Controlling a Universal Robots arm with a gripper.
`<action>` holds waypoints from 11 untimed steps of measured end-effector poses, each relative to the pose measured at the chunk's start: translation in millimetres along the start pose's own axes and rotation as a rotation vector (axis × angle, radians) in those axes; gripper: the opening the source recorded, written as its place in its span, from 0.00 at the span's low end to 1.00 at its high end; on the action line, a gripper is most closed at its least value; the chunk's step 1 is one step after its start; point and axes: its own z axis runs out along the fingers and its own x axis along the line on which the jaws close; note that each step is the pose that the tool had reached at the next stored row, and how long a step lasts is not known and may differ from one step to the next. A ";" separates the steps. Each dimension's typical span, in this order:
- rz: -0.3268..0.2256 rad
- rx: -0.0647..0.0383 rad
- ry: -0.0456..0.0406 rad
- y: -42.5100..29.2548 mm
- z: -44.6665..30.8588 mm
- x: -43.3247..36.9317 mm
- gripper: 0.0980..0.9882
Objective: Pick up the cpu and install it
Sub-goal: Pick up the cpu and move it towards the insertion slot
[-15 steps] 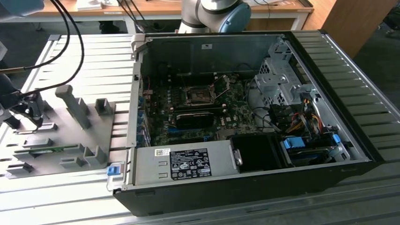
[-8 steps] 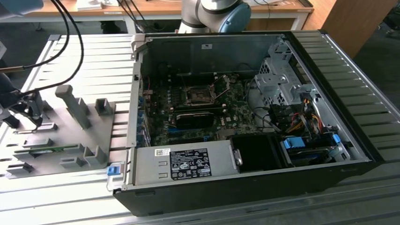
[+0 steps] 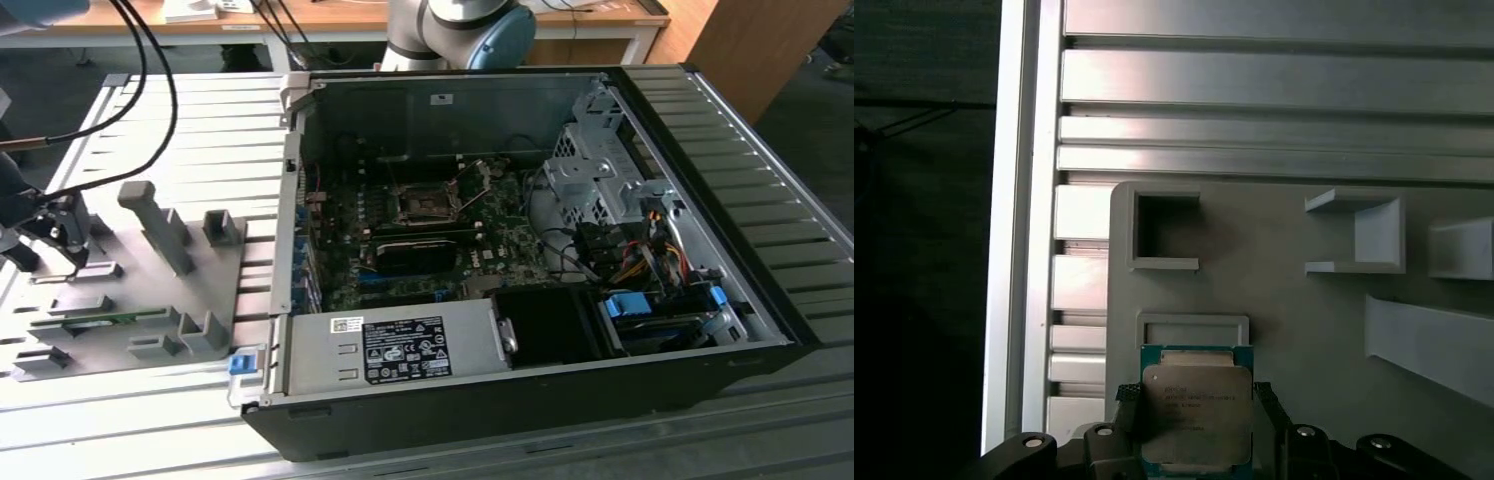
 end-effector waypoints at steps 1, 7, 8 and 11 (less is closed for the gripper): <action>0.000 0.000 -0.0001 0.0 -0.4 0.0 0.48; 0.000 0.000 -0.0002 0.2 -2.5 0.0 0.48; 0.000 0.000 -0.0002 0.2 -2.8 0.0 0.48; 0.000 0.000 -0.0002 0.2 -3.6 0.0 0.48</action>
